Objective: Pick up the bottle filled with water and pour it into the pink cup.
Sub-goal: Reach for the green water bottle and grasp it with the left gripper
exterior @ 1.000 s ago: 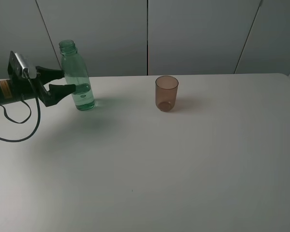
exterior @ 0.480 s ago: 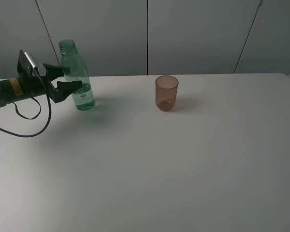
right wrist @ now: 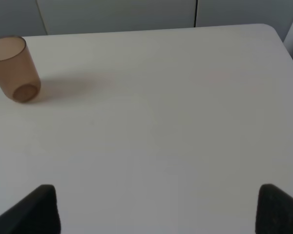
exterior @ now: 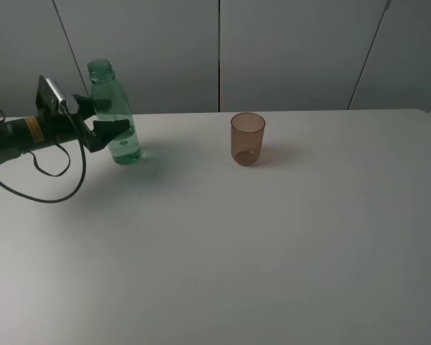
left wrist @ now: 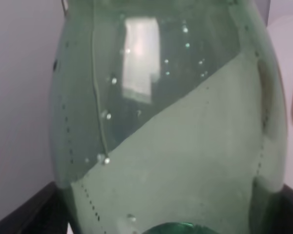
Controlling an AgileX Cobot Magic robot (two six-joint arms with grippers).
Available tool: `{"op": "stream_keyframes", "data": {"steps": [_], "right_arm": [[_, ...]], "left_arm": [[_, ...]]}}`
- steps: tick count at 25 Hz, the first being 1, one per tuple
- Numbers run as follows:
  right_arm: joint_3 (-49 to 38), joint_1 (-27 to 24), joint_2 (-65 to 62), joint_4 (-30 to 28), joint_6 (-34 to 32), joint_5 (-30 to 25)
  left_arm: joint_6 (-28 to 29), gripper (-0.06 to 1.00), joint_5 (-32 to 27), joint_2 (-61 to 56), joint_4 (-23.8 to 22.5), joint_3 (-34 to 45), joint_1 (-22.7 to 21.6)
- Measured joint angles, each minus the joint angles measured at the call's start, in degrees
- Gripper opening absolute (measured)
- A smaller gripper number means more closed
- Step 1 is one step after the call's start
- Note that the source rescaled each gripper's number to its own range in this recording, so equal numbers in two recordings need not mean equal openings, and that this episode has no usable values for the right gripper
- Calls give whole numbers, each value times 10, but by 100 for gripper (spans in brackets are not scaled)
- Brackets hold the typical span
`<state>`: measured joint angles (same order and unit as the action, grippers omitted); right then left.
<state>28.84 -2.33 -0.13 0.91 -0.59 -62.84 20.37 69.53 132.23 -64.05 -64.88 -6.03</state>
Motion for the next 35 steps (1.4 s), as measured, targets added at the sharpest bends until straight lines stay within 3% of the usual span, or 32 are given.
{"op": "stream_keyframes", "data": {"steps": [35], "right_arm": [[0, 0, 0, 0, 0, 0]], "left_arm": [[1, 94, -1, 40, 50, -45, 32]]}}
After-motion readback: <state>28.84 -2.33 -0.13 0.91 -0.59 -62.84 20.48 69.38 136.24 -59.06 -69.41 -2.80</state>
